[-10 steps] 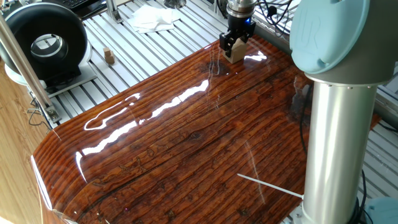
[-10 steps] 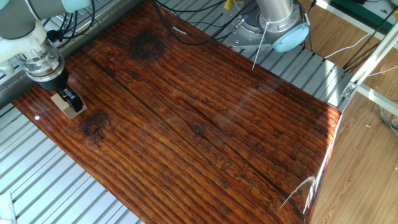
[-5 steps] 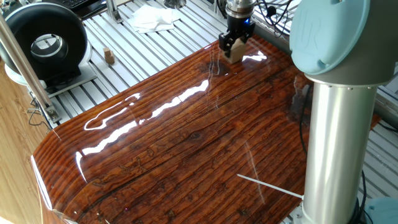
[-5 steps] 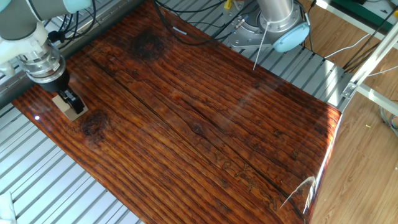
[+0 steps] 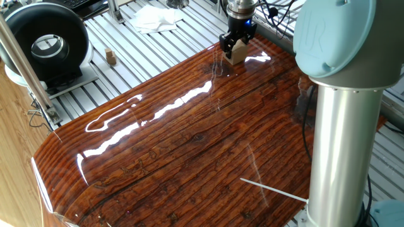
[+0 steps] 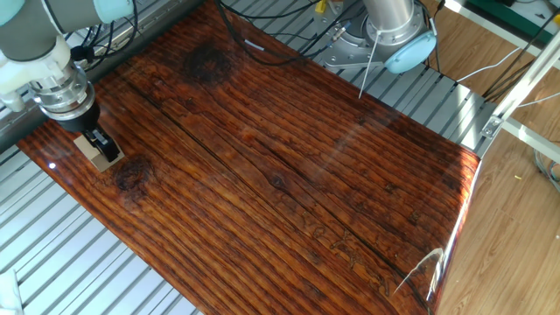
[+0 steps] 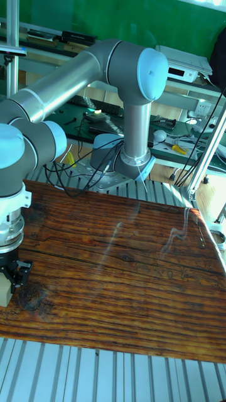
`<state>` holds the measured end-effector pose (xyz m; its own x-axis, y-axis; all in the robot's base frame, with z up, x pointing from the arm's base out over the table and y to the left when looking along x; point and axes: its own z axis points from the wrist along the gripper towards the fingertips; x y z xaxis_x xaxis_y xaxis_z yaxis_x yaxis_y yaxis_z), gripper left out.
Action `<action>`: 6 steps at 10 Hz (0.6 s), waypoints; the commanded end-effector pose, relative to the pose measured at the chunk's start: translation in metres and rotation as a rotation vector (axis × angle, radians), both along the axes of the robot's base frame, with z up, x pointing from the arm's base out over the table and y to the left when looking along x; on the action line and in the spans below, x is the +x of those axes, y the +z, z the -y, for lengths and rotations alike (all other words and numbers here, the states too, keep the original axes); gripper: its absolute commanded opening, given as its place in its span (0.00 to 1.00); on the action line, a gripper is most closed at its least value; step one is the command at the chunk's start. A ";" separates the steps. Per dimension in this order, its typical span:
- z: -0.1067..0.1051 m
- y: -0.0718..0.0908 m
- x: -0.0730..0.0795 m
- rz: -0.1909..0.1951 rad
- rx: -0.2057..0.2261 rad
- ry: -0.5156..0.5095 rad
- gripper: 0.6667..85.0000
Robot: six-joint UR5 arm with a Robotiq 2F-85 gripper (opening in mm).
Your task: Hold a small block with the gripper and sweep it from left to right on the table
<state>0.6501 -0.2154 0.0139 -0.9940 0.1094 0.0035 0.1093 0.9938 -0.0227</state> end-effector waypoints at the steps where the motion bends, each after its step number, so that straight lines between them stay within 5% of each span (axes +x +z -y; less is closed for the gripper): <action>1: -0.003 0.005 0.002 0.001 0.020 -0.011 0.00; 6: -0.007 0.000 0.002 0.010 0.019 -0.017 0.00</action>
